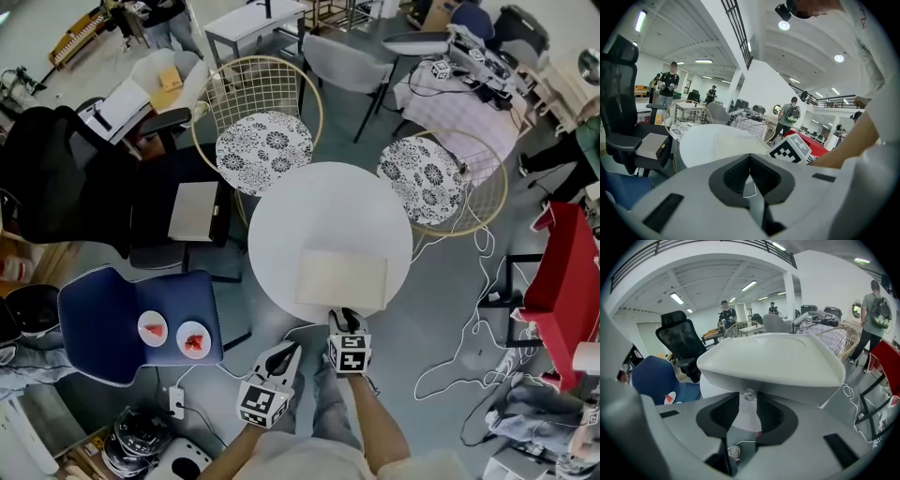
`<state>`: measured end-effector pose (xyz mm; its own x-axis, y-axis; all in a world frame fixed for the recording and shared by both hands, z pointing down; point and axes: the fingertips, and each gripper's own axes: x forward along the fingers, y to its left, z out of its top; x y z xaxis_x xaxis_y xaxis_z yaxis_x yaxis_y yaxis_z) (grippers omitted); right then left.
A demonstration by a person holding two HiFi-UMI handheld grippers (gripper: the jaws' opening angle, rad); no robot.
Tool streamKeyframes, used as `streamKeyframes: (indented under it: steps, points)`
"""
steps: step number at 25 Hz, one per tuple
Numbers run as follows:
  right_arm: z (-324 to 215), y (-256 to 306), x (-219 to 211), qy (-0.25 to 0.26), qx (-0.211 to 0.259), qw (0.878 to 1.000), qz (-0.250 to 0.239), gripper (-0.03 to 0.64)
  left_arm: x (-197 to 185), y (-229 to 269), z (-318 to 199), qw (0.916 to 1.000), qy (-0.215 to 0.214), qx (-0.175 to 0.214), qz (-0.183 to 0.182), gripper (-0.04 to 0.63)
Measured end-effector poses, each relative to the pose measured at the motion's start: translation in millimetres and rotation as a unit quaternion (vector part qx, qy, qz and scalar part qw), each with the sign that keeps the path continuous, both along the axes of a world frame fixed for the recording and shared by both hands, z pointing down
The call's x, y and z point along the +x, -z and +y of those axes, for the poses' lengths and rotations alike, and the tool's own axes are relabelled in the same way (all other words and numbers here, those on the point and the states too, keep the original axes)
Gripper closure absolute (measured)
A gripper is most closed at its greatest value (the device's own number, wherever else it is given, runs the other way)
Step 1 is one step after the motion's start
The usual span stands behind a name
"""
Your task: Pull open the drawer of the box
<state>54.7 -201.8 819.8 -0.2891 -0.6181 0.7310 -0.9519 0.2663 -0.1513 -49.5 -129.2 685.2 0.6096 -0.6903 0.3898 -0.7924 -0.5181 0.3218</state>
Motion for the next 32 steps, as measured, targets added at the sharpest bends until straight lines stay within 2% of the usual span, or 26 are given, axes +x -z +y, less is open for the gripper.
streamKeyframes:
  steps: [3,14,32]
  points:
    - [-2,-2,1,-0.005,-0.002,1.000,0.002,0.535,-1,-1,-2,1.0000,0.001,0.000,0.001,0.583]
    - [6,-1,0,-0.002,-0.002,1.000,0.006,0.538,7,1,-2,1.0000,-0.003,0.001,0.006,0.583]
    - [79,-3,-5,0.007,-0.022,1.000,0.008,0.538,21,6,-7,0.9997,-0.018,0.010,0.009,0.583]
